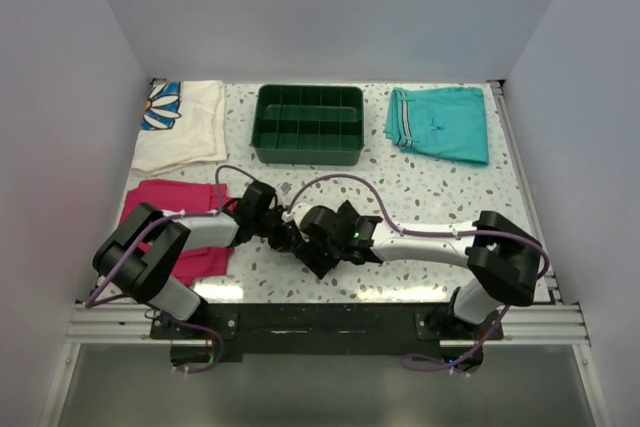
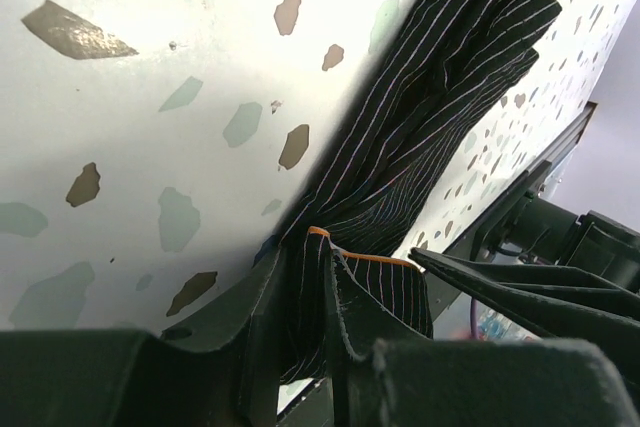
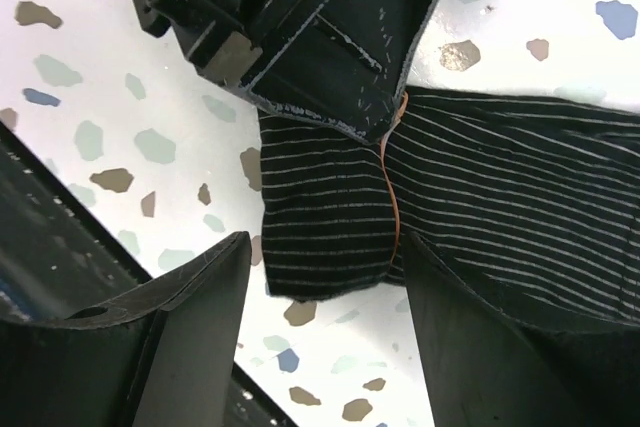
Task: Roll the underwear
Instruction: Roll the underwear to the center of the board.
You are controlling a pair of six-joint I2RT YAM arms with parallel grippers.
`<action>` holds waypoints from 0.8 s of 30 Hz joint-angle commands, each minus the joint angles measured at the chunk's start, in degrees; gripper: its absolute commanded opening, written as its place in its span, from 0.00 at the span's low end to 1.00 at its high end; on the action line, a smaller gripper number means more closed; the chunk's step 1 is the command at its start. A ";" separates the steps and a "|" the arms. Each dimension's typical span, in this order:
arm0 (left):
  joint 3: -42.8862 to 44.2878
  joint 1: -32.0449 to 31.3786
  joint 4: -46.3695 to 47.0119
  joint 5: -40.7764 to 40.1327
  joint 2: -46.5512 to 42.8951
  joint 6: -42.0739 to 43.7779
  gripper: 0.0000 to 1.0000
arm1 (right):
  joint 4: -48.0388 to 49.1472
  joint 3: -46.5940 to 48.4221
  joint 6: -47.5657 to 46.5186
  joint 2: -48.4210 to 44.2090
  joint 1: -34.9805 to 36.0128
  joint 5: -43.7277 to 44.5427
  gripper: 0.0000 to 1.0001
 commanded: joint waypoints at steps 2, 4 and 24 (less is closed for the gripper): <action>-1.74 -0.51 -6.97 -5.77 3.75 3.87 0.11 | 4.17 2.10 -2.62 0.58 0.58 3.38 0.66; -2.09 -0.51 -6.71 -5.60 3.84 3.78 0.11 | 4.70 2.19 -2.80 0.58 0.67 3.73 0.66; -2.01 -0.51 -6.62 -4.28 4.37 3.87 0.13 | 3.56 -1.76 0.62 1.63 3.04 6.98 0.55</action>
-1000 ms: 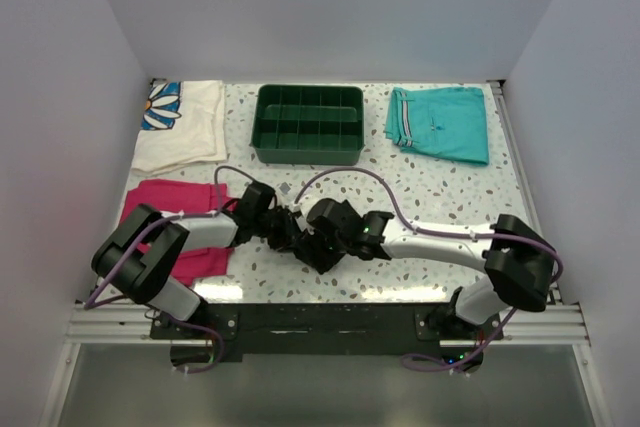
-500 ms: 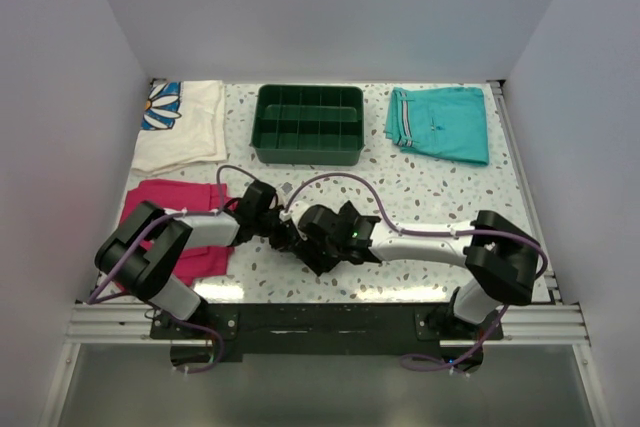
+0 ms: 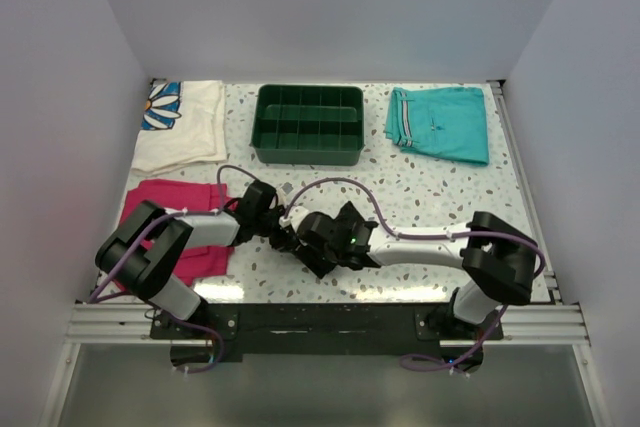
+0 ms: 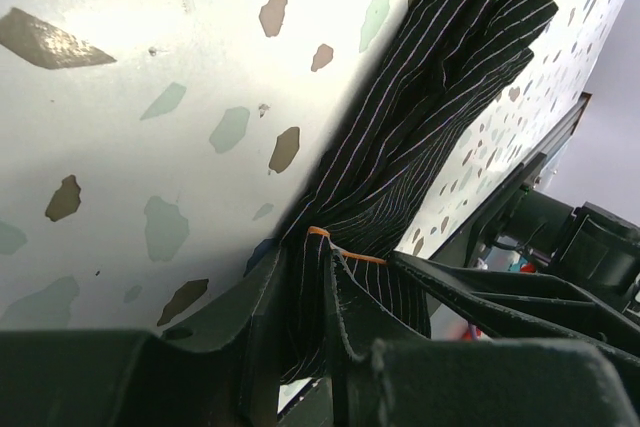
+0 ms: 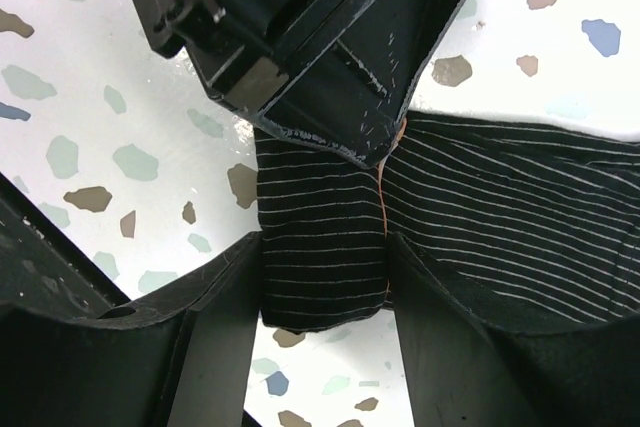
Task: Roll the underwear
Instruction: Roll the underwear to the center of the board.
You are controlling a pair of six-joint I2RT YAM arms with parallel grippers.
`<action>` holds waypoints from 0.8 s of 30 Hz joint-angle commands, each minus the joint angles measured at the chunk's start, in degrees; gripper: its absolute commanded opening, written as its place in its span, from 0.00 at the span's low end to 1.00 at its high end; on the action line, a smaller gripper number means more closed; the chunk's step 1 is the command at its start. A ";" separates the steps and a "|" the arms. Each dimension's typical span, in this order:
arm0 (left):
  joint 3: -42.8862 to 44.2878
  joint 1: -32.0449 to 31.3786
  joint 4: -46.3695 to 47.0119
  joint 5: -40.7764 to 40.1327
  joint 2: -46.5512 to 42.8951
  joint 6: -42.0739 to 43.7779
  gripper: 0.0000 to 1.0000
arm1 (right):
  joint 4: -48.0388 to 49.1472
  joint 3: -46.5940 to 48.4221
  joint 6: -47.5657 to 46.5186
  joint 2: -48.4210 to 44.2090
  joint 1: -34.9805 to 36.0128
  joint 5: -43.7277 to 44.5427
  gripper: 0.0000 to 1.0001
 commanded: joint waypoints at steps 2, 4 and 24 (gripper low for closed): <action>-2.18 -0.51 -7.69 -5.59 3.21 3.43 0.13 | 1.04 -1.85 2.16 0.50 0.98 2.66 0.55; -2.09 -0.51 -5.84 -5.32 3.38 3.43 0.13 | 1.22 -2.21 2.51 0.67 1.07 3.36 0.55; -0.60 0.19 -8.55 -6.55 0.75 3.95 0.29 | 5.08 -5.81 6.20 0.41 0.99 0.73 0.21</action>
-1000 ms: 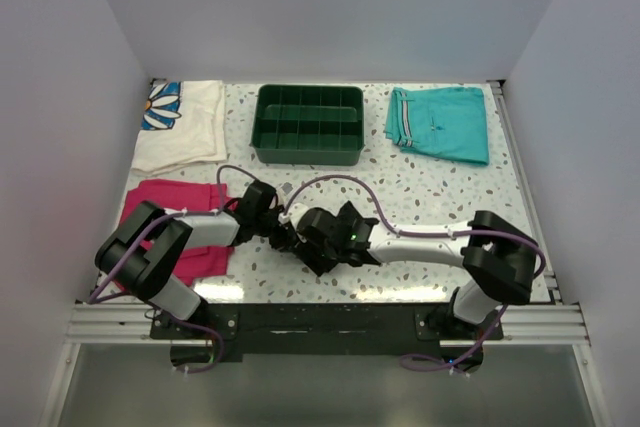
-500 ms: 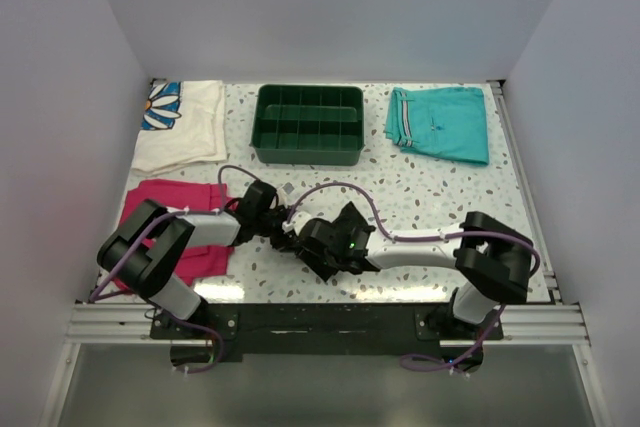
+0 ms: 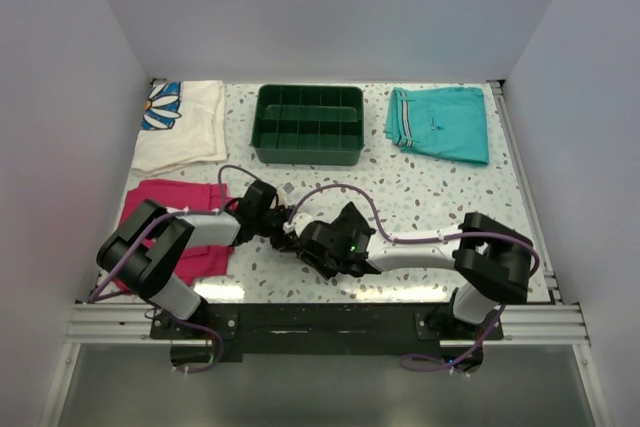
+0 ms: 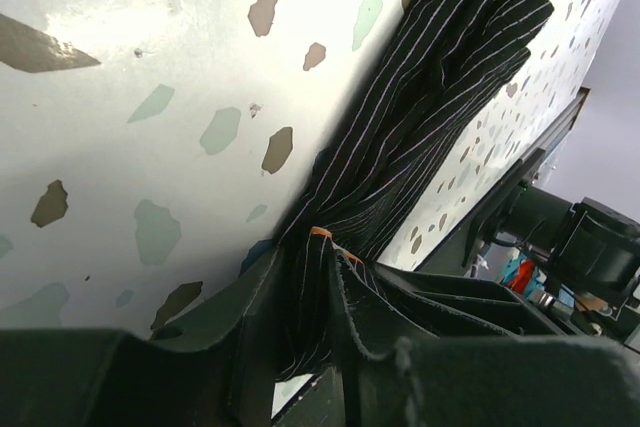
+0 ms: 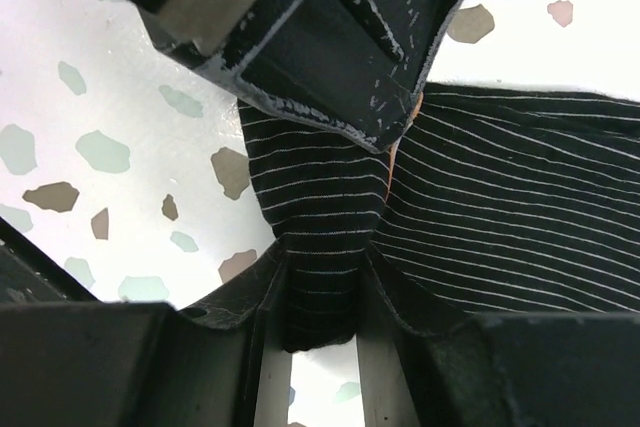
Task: Roll the underwear
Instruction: Roll the underwear to the center of the board.
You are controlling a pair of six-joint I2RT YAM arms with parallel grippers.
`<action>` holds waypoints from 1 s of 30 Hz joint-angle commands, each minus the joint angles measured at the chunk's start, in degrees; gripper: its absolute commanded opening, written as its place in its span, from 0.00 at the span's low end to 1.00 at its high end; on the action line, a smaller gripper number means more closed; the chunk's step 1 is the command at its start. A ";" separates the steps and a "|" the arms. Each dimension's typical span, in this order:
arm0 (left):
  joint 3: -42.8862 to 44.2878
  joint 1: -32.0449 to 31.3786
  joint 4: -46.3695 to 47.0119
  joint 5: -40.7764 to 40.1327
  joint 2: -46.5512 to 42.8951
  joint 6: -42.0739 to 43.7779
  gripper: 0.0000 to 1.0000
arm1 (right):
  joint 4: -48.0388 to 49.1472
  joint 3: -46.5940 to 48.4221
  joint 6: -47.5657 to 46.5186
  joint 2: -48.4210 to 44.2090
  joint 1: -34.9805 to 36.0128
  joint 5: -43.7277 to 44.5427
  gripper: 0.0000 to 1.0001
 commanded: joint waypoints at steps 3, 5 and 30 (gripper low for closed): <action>0.06 2.13 -11.24 -7.96 -1.22 4.64 0.37 | 5.13 -4.49 4.94 -2.45 -1.14 -6.43 0.19; 0.85 3.46 -12.12 -8.13 -2.02 5.77 0.42 | 6.46 -6.06 6.61 -3.42 -2.45 -8.72 0.19; 2.44 9.44 -9.14 -1.72 -7.02 10.79 0.53 | 28.87 -23.82 31.48 -6.59 -22.67 -39.06 0.16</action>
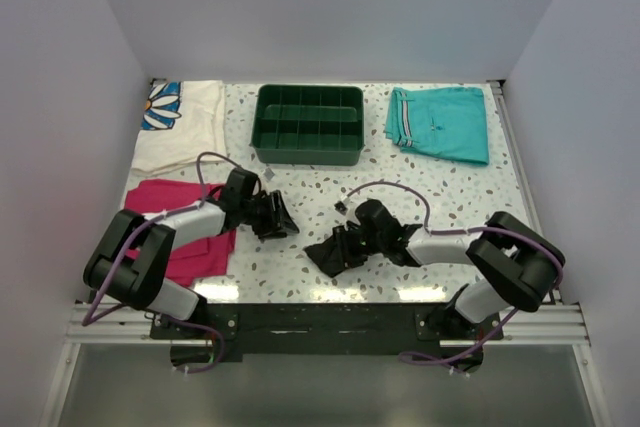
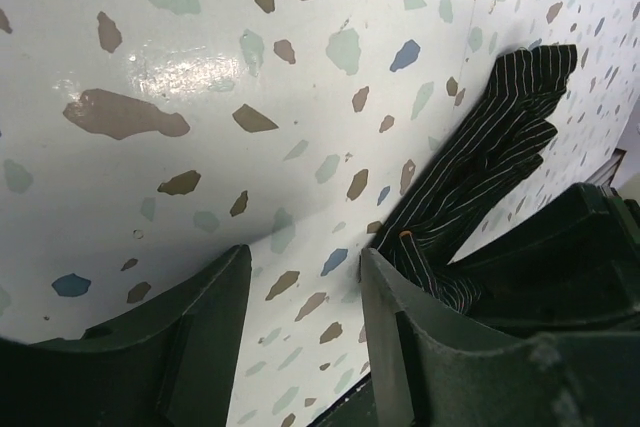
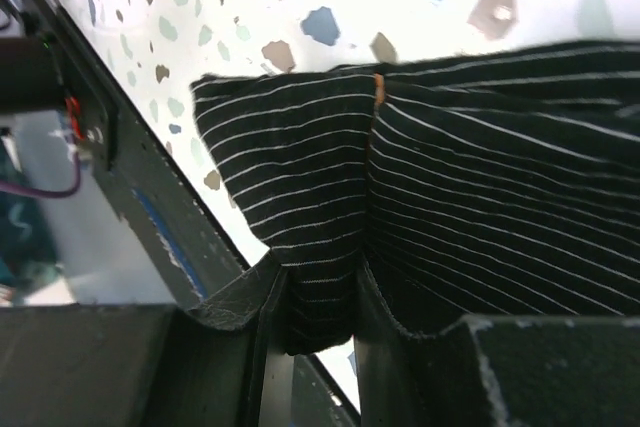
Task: Roll the underwear
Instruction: Roll the underwear to the center of the board.
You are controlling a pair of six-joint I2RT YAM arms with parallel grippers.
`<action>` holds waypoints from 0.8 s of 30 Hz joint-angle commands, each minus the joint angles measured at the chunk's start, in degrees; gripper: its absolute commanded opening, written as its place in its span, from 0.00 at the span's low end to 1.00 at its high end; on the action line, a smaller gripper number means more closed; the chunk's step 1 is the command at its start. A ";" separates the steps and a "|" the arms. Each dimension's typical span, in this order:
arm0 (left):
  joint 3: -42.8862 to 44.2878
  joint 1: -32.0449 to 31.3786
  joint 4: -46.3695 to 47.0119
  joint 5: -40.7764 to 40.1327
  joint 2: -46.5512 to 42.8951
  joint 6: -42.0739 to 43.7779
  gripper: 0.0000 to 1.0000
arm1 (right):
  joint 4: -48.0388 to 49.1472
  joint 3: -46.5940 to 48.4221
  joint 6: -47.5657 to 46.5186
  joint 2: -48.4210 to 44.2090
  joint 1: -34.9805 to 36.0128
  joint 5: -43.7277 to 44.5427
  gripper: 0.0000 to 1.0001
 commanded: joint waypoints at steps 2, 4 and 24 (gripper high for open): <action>-1.78 -0.13 5.37 4.42 -2.26 1.74 0.56 | -6.04 -1.03 7.54 0.03 -1.82 0.94 0.13; -2.14 -0.48 6.71 5.40 -1.83 2.18 0.59 | -9.93 0.55 7.01 -0.41 -1.73 4.28 0.10; 0.50 -9.54 7.50 5.49 3.71 -6.42 0.77 | -20.67 1.00 4.91 -1.64 -1.73 14.22 0.00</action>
